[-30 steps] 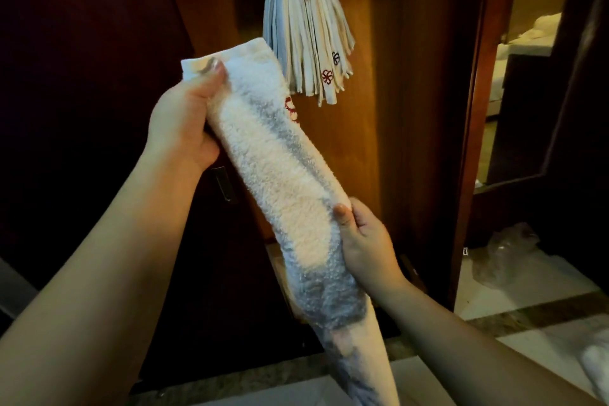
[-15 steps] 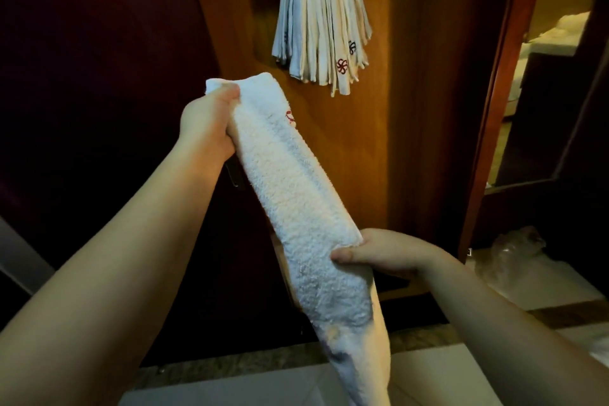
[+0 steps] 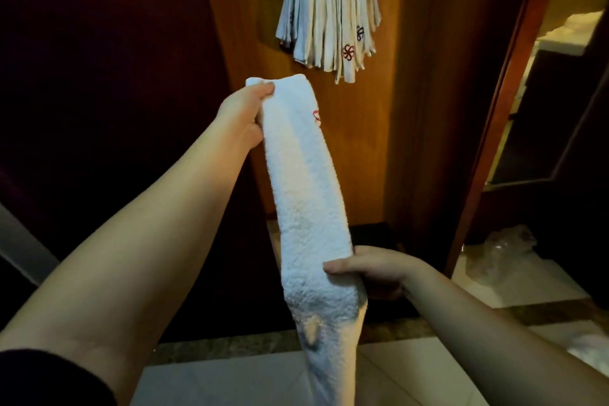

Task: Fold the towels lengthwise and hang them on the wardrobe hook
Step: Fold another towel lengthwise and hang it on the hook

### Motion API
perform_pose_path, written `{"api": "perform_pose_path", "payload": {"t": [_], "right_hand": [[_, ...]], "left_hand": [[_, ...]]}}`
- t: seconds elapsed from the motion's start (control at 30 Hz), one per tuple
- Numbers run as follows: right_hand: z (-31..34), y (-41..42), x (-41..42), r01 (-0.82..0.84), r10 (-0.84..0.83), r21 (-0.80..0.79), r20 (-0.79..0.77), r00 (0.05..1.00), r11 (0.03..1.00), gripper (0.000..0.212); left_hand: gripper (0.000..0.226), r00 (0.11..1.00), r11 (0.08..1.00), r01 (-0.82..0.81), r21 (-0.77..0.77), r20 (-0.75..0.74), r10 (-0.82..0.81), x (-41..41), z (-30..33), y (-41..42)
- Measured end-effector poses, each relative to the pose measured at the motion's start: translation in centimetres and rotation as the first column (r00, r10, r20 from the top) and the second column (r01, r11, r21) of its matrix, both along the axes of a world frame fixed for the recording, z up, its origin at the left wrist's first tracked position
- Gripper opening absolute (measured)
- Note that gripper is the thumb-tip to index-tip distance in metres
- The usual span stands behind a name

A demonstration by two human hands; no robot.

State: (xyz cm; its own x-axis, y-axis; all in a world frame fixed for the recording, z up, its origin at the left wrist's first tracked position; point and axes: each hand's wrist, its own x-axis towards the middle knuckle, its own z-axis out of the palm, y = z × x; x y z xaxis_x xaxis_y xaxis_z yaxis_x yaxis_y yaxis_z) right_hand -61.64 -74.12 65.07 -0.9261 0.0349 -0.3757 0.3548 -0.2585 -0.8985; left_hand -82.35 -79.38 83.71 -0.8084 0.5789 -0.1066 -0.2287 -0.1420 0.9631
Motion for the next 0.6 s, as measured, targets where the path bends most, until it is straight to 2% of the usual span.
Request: {"api": "perform_pose_path", "payload": {"t": [0.1,0.17,0.23,0.3,0.33,0.4,0.47,0.53,0.6], "right_hand": [[0.2,-0.3,-0.3,-0.002,0.003,0.046,-0.012,1.0,0.999,0.042],[0.3,-0.4,-0.5,0.009,-0.008,0.043,-0.033,0.999,0.999,0.041],[0.7,-0.5,-0.5,0.058,-0.056,0.018,-0.057,0.997,0.998,0.042],[1.1,-0.1,-0.8,0.132,-0.139,-0.081,-0.081,0.987,0.988,0.056],[1.3,0.3,-1.1,0.186,-0.203,-0.158,-0.103,0.974,0.97,0.062],[1.9,1.4,-1.5,0.301,-0.35,-0.273,-0.153,0.924,0.914,0.065],[2.9,2.6,-1.6,0.43,-0.489,-0.31,-0.146,0.86,0.848,0.066],[3.7,3.4,-1.4,0.528,-0.584,-0.312,-0.117,0.803,0.79,0.059],[4.4,3.5,-1.4,0.608,-0.664,-0.327,-0.09,0.742,0.723,0.051]], "left_hand": [[0.023,0.999,0.998,0.04,-0.04,-0.021,-0.041,-0.3,-0.3,1.3],[0.029,0.995,0.989,0.064,-0.133,-0.072,-0.074,-0.7,-1.0,2.0],[0.053,0.981,0.953,0.106,-0.282,-0.128,-0.147,-0.8,-2.4,2.5],[0.071,0.95,0.903,0.104,-0.418,-0.227,-0.214,-0.2,-4.3,2.4],[0.07,0.924,0.887,0.059,-0.459,-0.312,-0.222,0.2,-5.4,2.1],[0.056,0.85,0.903,-0.039,-0.428,-0.489,-0.195,1.8,-8.1,0.8],[0.034,0.788,0.958,-0.086,-0.273,-0.607,-0.102,4.2,-11.3,-1.2],[0.019,0.748,0.984,-0.054,-0.167,-0.66,-0.071,6.7,-14.9,-3.1],[0.026,0.742,0.982,0.03,-0.188,-0.654,-0.148,9.2,-18.2,-4.8]]}}
